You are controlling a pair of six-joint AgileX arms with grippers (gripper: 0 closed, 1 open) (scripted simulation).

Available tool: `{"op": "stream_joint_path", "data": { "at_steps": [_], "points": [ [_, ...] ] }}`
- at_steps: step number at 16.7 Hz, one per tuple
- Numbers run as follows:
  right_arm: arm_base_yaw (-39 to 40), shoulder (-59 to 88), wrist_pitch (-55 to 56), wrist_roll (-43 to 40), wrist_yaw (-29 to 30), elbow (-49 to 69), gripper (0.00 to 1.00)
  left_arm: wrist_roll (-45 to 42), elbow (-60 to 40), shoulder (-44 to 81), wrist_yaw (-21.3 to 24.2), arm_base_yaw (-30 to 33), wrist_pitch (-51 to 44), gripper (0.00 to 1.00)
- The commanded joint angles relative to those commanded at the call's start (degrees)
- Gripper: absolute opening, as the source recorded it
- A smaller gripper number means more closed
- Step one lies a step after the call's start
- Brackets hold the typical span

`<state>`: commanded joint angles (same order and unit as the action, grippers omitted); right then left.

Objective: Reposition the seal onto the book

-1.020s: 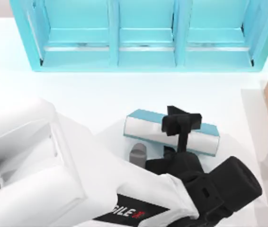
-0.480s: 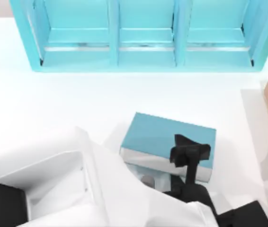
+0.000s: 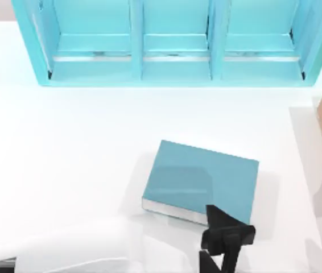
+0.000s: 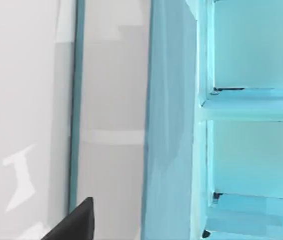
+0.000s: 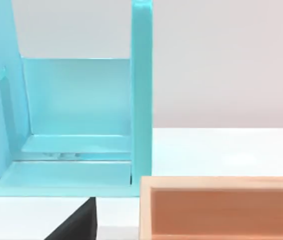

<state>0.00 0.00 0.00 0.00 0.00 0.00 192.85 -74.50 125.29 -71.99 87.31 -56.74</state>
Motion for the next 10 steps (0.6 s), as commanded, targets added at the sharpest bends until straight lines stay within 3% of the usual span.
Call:
{"op": "stream_joint_path", "data": {
  "at_steps": [5, 10],
  "points": [
    [0.00, 0.00, 0.00, 0.00, 0.00, 0.00, 1.00, 14.93, -3.23, 0.07, -0.15, 4.38, -15.63, 1.00],
    [0.00, 0.00, 0.00, 0.00, 0.00, 0.00, 1.00, 16.97, -3.70, -0.02, -0.21, 5.01, -17.74, 1.00]
  ]
}}
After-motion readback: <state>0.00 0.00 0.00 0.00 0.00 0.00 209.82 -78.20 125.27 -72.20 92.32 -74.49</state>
